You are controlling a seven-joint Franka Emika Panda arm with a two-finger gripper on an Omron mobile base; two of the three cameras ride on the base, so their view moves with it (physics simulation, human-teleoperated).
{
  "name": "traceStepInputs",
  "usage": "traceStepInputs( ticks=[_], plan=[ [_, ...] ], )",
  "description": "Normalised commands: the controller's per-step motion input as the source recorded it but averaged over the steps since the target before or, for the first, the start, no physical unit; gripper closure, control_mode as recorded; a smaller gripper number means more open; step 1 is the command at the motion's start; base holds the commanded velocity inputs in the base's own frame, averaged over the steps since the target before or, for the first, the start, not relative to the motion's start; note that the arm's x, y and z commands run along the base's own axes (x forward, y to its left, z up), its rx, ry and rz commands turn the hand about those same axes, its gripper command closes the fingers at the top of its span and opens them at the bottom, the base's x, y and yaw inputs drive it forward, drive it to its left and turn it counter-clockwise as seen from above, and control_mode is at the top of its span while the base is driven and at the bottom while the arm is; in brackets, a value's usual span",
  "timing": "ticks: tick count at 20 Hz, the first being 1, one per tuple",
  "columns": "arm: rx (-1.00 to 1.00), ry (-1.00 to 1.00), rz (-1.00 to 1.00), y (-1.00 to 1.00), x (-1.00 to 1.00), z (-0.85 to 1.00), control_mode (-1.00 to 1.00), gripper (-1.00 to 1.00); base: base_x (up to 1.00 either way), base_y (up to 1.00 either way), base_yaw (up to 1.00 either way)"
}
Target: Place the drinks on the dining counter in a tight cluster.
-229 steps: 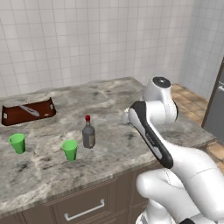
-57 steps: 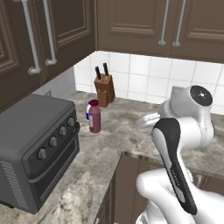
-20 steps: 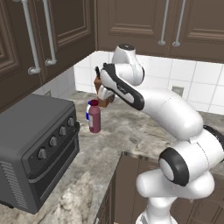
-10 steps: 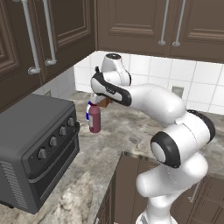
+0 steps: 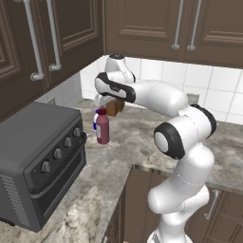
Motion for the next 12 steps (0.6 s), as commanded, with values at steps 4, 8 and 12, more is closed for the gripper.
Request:
traceStepInputs(
  ticks=[4, 8, 12],
  plan=[
    [-0.02, 0.0, 0.0, 0.35, 0.3, -0.07, -1.0, -1.0, 0.0, 0.0, 0.0],
    [-0.03, 0.0, 0.0, 0.26, 0.33, -0.19, -1.0, -1.0, 0.0, 0.0, 0.0],
    [-0.01, 0.0, 0.0, 0.05, 0.11, -0.35, -1.0, -1.0, 0.0, 0.0, 0.0]
  ],
)
